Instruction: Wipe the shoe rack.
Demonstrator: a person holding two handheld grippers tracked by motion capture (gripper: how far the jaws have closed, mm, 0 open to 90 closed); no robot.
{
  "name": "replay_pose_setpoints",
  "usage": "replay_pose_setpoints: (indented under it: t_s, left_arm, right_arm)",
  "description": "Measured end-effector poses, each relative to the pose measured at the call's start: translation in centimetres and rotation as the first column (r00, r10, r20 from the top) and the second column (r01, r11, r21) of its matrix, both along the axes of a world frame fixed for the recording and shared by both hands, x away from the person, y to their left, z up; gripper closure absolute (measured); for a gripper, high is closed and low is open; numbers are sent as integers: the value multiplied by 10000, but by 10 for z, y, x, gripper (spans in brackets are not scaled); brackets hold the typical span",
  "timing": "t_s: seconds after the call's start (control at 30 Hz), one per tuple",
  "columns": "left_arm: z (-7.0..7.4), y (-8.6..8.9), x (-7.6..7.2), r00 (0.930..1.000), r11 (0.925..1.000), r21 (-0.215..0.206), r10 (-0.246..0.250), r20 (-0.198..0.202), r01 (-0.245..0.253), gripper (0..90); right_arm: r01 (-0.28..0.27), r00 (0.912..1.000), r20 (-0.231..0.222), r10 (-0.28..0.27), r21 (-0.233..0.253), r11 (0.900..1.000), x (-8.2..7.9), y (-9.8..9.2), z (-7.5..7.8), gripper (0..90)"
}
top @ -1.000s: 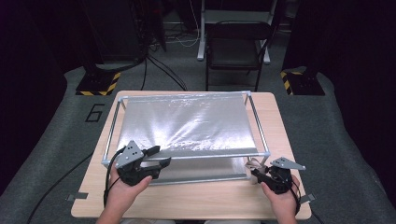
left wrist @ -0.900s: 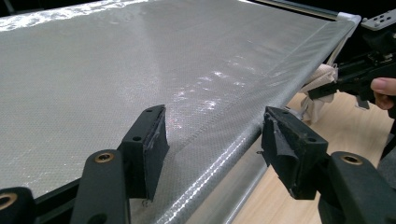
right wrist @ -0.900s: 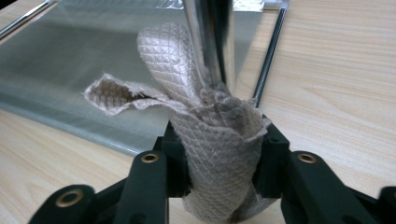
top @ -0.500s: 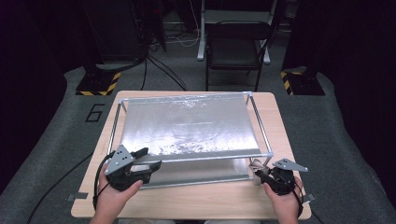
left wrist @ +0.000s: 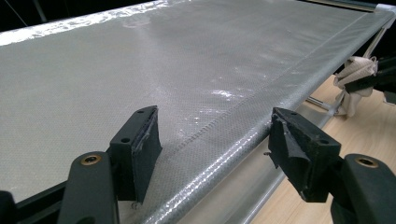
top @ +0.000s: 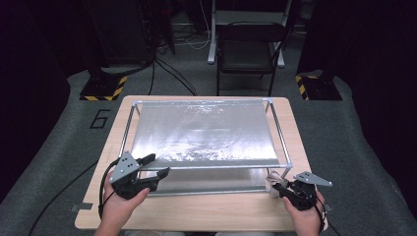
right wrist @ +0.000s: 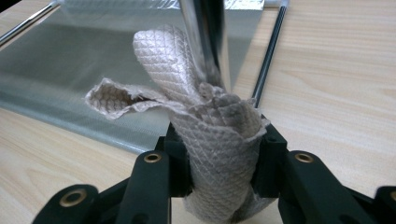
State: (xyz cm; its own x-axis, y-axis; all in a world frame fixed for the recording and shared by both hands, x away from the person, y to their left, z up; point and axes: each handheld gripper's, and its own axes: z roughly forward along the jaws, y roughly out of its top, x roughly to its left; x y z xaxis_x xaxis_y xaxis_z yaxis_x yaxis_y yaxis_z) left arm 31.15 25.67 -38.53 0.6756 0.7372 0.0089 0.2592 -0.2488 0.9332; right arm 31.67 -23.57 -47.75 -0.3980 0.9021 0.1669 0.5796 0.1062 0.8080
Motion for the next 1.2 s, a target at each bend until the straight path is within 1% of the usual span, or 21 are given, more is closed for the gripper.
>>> replay_pose_setpoints:
  t_s: [0.23,0.27,0.3,0.33,0.4,0.47,0.57,0.6,0.63,0.67,0.7,0.73,0.77,0.83,0.87,0.97,1.0,1.03,1.07,1.17,1.2]
  left_arm:
    - [-1,1,0,10000,10000,-65,-33,-14,33,343]
    - [-1,1,0,10000,10000,-67,-26,-19,26,343]
    - [-1,1,0,10000,10000,-63,-23,-8,22,343]
    - [-1,1,0,10000,10000,-60,-29,-33,29,343]
    - [-1,1,0,10000,10000,-62,-28,-14,28,343]
    - [-2,0,1,10000,10000,-83,-17,16,17,344]
    - [-2,0,1,10000,10000,-89,6,49,-6,344]
    - [-2,0,1,10000,10000,-85,6,43,-6,344]
    - [-1,0,1,10000,10000,-47,-6,20,6,344]
    - [-1,0,1,10000,10000,-39,-27,21,27,344]
    - [-1,0,1,10000,10000,-39,-27,21,27,344]
    - [-1,0,1,10000,10000,-19,-29,1,29,344]
    - [-1,0,1,10000,10000,-19,-29,1,29,344]
    - [-1,0,1,10000,10000,-51,-25,14,25,344]
    - [-2,-1,1,10000,10000,-83,13,71,-13,344]
    - [-1,0,1,10000,10000,-40,-14,22,14,344]
    - [-1,0,1,10000,10000,-45,-12,20,12,344]
    - [-1,0,1,10000,10000,-41,-13,25,13,344]
    - [-1,0,1,10000,10000,-42,-10,20,11,344]
    - [-1,0,1,10000,10000,-40,-14,20,14,344]
    - [-1,0,1,10000,10000,-42,-11,17,12,344]
  right_arm:
    - [300,9992,-274,-298,53,9995,-8,-1,-9,665]
    - [514,9984,-239,-514,-9,9987,-13,-3,-11,669]
    - [514,9984,-239,-514,-9,9987,-13,-3,-11,669]
    - [697,9976,-62,-697,14,9976,-20,-5,-11,672]
    - [752,9972,23,-752,54,9972,-24,-6,-10,674]
    - [582,9981,211,-584,108,9982,-30,-4,-9,680]
    - [392,9990,221,-400,326,9987,-32,3,-5,680]
    - [155,9996,227,-162,306,9994,-31,10,-4,680]
    - [155,9996,227,-162,306,9994,-31,10,-4,680]
    - [-118,9997,217,113,246,9996,-29,19,-4,679]
    - [-118,9997,217,113,246,9996,-29,19,-4,679]
    - [-389,9991,171,386,151,9991,-26,29,-4,679]
    - [-389,9991,171,386,151,9991,-26,29,-4,679]
    - [-579,9982,161,578,53,9983,-22,39,-6,679]
    - [-864,9962,54,865,-64,9962,-17,48,-8,678]
    - [-942,9955,-52,941,-200,9954,-11,55,-11,675]
    - [-962,9953,-137,961,-10,9954,-9,59,-11,672]
    - [-996,9950,-128,994,-124,9949,-4,64,-14,661]
    - [-1055,9943,-174,1055,-8,9944,0,67,-15,656]
    - [-1068,9941,-213,1064,-157,9942,8,74,-19,641]
    - [-1086,9941,-113,1083,-292,9937,13,78,-21,597]
